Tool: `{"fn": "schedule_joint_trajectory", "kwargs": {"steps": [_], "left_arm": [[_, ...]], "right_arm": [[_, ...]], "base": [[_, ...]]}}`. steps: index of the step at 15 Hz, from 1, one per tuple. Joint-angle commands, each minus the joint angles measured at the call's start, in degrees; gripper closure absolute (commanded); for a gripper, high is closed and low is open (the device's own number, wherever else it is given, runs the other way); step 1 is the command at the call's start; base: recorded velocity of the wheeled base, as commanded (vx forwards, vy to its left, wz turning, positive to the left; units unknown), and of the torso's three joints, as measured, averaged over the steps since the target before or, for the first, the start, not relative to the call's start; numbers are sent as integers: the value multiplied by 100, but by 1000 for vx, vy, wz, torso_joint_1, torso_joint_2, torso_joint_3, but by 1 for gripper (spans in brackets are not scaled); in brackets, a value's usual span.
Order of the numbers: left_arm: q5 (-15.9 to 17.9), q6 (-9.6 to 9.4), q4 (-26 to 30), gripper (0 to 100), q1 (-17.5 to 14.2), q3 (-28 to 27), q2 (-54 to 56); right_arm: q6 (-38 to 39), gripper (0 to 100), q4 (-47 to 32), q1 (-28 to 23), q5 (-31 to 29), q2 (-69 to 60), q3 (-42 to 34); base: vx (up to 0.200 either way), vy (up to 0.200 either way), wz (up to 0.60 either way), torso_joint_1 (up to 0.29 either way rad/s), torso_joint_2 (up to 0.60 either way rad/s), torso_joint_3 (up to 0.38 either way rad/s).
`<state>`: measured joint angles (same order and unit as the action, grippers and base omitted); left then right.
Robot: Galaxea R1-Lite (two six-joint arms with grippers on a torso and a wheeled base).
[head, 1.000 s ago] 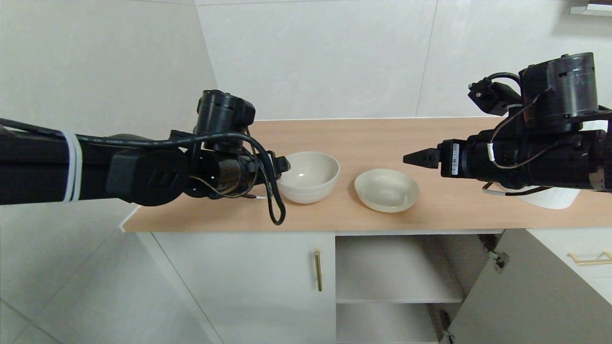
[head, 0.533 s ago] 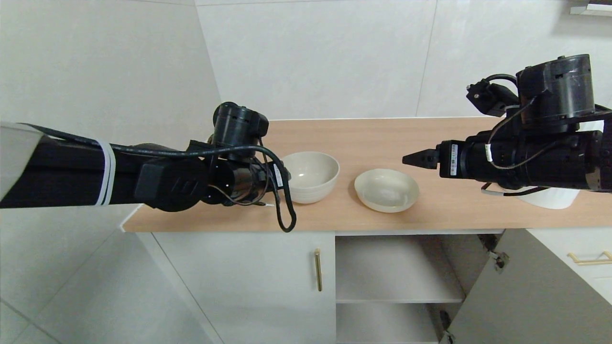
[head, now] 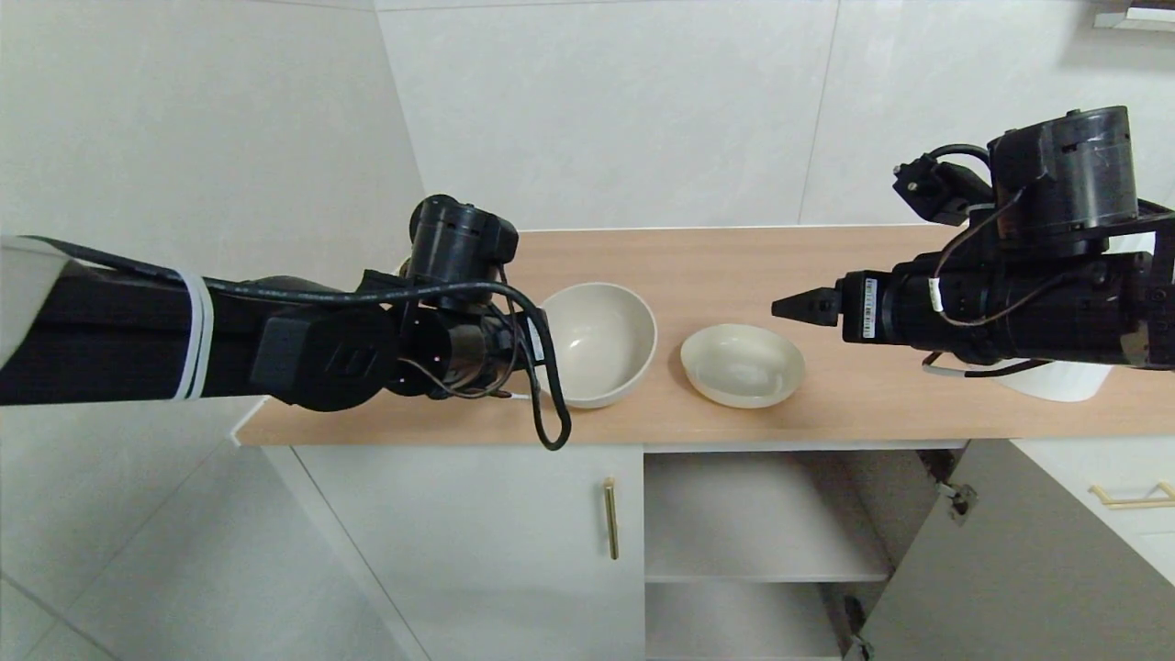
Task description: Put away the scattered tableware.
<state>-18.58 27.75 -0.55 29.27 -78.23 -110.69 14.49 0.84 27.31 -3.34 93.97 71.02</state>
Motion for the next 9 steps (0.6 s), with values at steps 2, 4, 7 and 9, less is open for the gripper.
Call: {"fn": "schedule_joint_trajectory", "kwargs": {"steps": [2, 4, 7, 9], "left_arm": [[-49, 12, -7, 100, 9, 88, 302], [-32, 12, -7, 100, 9, 308, 724], [30, -6, -7, 100, 9, 616, 1252], [65, -6, -15, 100, 17, 695, 1392]], "right_arm": [[1, 0, 4, 3, 0, 96, 8], [1, 0, 4, -6, -53, 254, 34], [10, 0, 4, -24, -466, 597, 175], [10, 0, -5, -155, -782, 931, 316]], "base": [[0, 0, 0, 0, 0, 0], [0, 0, 0, 0, 0, 0], [0, 0, 0, 0, 0, 0], [0, 0, 0, 0, 0, 0]]}}
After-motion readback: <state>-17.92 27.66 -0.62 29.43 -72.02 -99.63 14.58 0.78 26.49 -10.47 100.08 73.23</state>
